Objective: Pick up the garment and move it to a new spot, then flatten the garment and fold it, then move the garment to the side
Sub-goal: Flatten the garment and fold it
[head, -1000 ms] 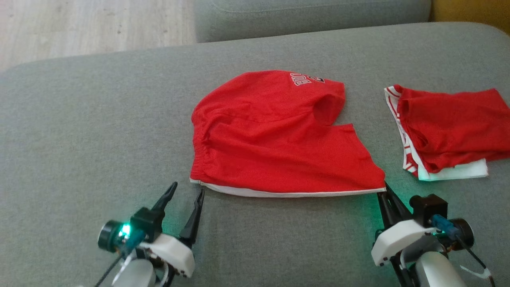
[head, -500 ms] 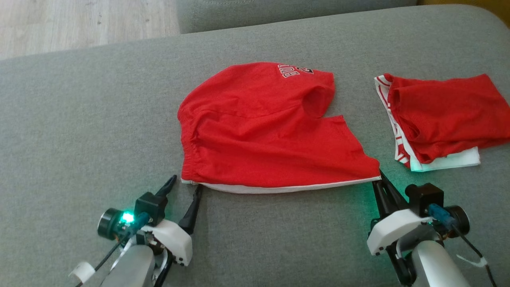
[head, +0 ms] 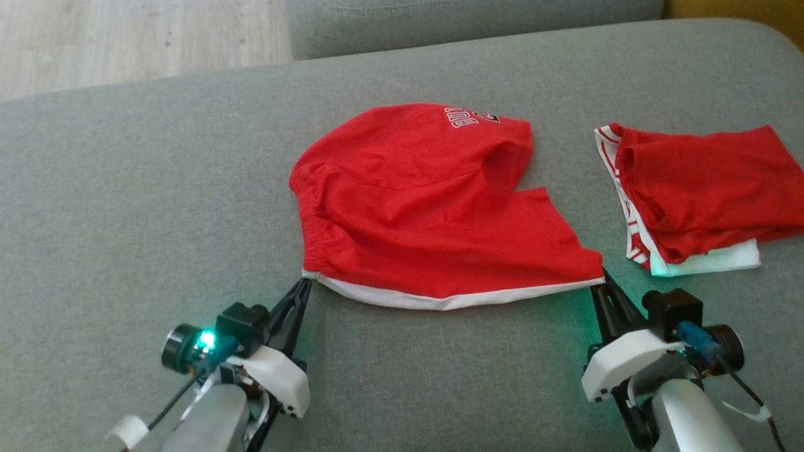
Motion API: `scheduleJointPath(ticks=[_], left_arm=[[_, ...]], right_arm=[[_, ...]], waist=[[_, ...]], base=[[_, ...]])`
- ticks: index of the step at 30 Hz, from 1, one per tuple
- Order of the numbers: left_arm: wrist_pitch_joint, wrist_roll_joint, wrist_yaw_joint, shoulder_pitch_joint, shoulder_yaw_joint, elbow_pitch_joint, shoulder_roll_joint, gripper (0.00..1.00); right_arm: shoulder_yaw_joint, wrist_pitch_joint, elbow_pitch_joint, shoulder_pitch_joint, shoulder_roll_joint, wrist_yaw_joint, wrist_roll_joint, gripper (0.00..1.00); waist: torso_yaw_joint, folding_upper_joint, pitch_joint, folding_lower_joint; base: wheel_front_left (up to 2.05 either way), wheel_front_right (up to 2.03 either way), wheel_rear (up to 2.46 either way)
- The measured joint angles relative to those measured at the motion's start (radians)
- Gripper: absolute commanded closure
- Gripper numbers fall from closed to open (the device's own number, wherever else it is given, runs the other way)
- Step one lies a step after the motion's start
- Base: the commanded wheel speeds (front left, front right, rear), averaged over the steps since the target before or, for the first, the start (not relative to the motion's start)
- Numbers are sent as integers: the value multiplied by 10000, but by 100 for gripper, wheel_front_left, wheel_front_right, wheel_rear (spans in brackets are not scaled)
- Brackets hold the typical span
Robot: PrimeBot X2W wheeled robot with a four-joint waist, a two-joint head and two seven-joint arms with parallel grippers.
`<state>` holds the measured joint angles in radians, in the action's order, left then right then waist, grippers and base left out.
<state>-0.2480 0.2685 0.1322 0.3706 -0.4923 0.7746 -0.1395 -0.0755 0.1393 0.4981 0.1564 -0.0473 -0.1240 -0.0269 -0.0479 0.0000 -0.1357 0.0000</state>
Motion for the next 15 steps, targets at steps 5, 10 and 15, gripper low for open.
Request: scheduleJointPath(ticks=[5, 10, 15], left_arm=[[-6, -69, -2, -81, 6, -832, -299, 100], [-12, -178, -86, -244, 71, -1655, -533, 100], [-12, -217, -92, -423, 82, -2056, -744, 100]], right_arm=[[217, 44, -198, 1, -2, 0, 167, 100], [278, 25, -650, 51, 0, 0, 405, 100], [320, -267, -1235, 426, 0, 0, 552, 100]], waist=[[145, 0, 230, 0], [314, 0, 476, 0], [448, 0, 703, -1]], base=[[0, 0, 0], [0, 0, 0], [0, 0, 0]])
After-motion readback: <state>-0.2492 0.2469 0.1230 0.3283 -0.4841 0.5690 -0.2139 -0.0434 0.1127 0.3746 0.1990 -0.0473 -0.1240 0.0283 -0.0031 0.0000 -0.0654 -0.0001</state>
